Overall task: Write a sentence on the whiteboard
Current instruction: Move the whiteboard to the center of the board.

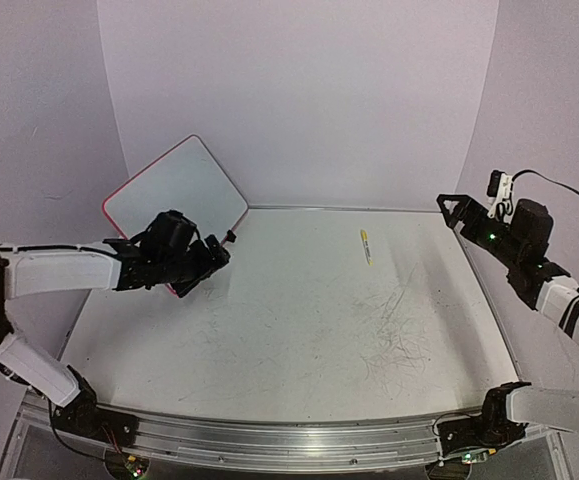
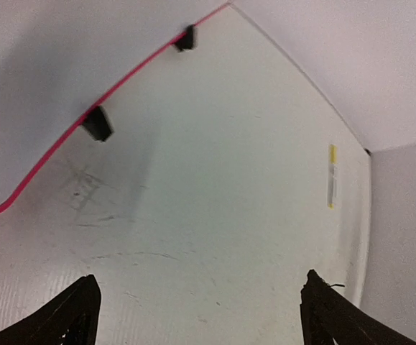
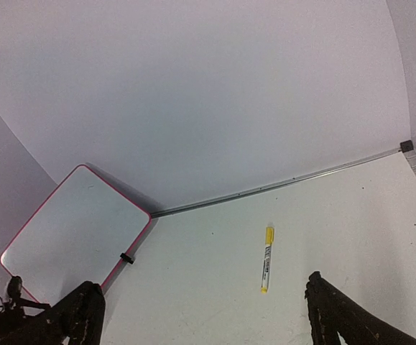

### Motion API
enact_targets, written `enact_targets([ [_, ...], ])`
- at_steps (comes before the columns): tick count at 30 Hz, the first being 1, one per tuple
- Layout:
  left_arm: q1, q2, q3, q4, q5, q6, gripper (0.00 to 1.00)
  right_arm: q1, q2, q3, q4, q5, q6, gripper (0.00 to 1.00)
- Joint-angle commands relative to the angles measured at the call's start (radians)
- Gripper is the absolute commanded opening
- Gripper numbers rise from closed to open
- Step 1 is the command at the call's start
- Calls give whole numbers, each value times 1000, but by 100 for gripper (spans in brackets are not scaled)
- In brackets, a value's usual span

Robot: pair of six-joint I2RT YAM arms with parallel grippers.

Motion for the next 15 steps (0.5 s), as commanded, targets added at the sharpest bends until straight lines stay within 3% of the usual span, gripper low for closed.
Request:
enact_targets([
  [1, -30, 157, 164, -231, -271, -245, 98, 0, -28, 6, -10, 11, -4, 98],
  [8, -62, 386, 317, -271, -366, -429, 89, 0, -58, -11, -26, 35, -17, 98],
  [15, -67, 565, 490, -339, -520, -455, 80, 0, -79, -22, -37, 31, -20, 98],
])
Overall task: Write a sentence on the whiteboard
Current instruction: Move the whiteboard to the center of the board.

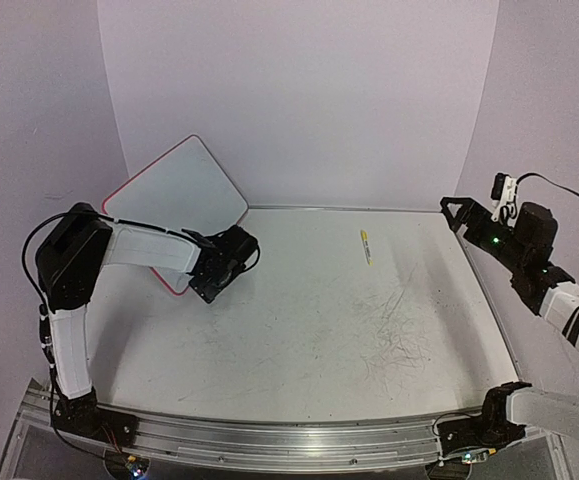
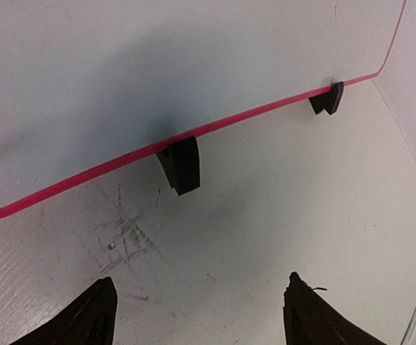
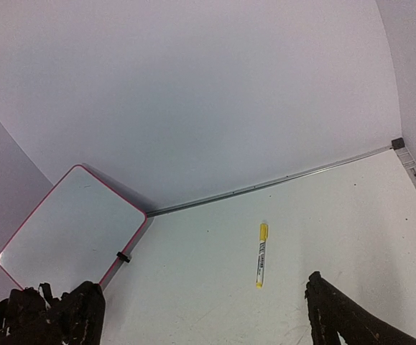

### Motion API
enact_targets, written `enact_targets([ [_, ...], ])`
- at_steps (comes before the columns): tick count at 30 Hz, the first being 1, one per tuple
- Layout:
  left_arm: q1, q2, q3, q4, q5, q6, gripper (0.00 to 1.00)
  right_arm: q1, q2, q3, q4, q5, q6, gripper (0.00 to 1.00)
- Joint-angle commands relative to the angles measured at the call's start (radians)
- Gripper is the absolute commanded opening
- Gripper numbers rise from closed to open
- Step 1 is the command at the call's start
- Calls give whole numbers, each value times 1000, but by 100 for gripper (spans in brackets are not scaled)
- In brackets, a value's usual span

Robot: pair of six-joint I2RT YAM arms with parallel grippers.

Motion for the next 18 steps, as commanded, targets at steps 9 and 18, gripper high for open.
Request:
enact_targets([
  [9, 13, 243, 275, -167, -214, -50, 74, 0, -52, -42, -2, 36, -40, 98],
  [18, 59, 310, 338, -195, -256, -8, 65, 0, -57, -39, -9, 43, -49, 98],
])
